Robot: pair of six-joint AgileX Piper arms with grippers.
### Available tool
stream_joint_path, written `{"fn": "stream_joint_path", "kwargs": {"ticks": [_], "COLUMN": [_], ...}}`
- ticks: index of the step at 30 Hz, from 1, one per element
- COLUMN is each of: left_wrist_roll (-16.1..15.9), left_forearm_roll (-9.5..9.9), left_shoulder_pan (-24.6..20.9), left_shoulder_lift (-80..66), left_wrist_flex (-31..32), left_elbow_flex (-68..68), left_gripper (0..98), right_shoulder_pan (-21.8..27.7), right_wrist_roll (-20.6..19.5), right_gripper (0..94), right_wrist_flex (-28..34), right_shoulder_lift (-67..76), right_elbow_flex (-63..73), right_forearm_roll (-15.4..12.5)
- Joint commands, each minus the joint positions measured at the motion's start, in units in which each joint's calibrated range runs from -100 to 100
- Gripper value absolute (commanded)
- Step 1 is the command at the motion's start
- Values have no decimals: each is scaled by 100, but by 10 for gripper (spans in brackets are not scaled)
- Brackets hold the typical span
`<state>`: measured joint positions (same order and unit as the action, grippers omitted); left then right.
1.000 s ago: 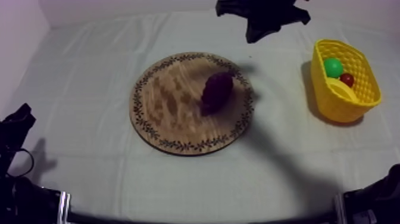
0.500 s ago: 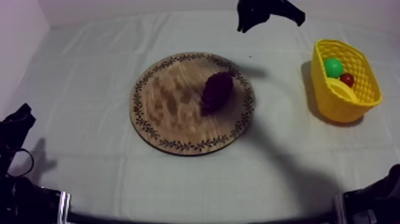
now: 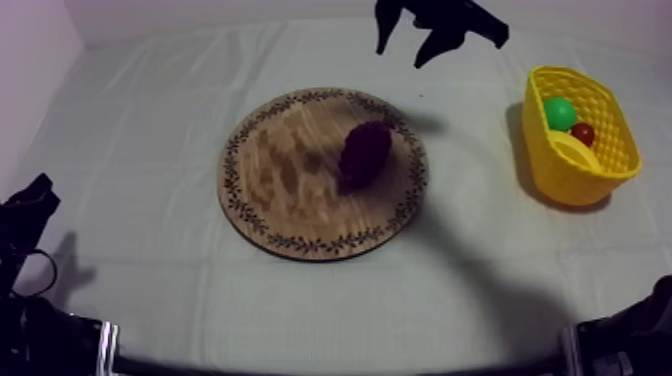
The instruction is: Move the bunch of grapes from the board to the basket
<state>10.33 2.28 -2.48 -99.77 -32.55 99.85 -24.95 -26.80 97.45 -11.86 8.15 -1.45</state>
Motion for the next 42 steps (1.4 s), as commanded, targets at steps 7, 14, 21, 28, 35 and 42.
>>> {"fn": "stream_joint_path", "kwargs": {"ticks": [7,14,21,28,35,42], "left_wrist_roll": [0,0,0,0,0,0], "left_forearm_roll": [-1,-1,-1,-1,-1,-1], "left_shoulder_pan": [-1,-1,-1,-1,-1,-1], "left_shoulder_lift": [3,3,3,3,3,3], "left_wrist_flex": [-3,-3,-3,-3,-3,-3], "left_elbow_flex": [4,4,4,4,4,4], "left_gripper": [0,0,0,0,0,0], "right_shoulder_pan": [-8,-10,5,-6,-38,-88], "right_wrist_roll": [8,-41,-60,-46,-63,-95], "right_gripper": [526,552,557,565,574,574], "right_wrist_flex": [-30,-130,-351,-565,-647,-695], "right_shoulder_lift": [-165,-454,-885,-1391,-1871,-2282], "right_elbow_flex": [-30,-182,-359,-394,-197,27], "right_forearm_roll": [-75,-140,-232,-304,-350,-365]}}
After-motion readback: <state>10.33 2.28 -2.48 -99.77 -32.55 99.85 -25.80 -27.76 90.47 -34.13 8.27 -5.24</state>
